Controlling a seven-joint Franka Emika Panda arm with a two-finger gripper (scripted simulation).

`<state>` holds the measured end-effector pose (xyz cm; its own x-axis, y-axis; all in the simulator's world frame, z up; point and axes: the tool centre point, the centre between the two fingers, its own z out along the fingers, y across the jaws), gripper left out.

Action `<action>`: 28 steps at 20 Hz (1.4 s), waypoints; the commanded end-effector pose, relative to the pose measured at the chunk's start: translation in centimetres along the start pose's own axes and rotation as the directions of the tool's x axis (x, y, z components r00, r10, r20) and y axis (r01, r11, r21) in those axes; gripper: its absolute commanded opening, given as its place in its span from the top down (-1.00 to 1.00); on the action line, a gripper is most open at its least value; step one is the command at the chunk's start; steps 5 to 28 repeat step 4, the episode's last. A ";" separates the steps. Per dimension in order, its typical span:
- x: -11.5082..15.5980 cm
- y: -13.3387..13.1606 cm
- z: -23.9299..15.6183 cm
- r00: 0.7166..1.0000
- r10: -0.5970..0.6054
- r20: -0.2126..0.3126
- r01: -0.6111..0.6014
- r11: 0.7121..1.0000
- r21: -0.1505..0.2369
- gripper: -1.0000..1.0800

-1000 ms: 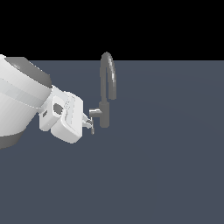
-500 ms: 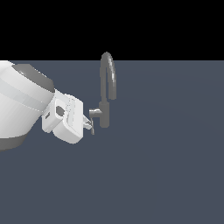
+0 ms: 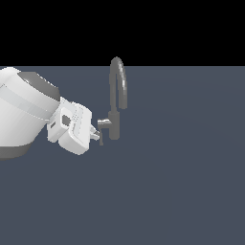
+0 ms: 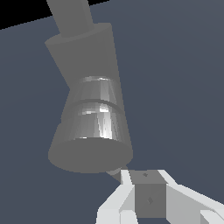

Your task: Turn on the faucet by rotating a designated handle.

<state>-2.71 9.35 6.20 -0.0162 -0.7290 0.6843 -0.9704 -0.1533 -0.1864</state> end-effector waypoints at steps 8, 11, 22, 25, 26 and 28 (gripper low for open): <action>-1.6 0.2 3.5 0.999 -0.028 -0.025 0.028 0.999 -0.017 1.00; -1.6 0.2 3.5 0.999 -0.028 -0.025 0.028 0.999 -0.017 1.00; -1.6 0.2 3.5 0.999 -0.028 -0.025 0.028 0.999 -0.017 1.00; -1.6 0.2 3.5 0.999 -0.028 -0.025 0.028 0.999 -0.017 1.00; -1.6 0.2 3.5 0.999 -0.028 -0.025 0.028 0.999 -0.017 1.00; -1.6 0.2 3.5 0.999 -0.028 -0.025 0.028 0.999 -0.017 1.00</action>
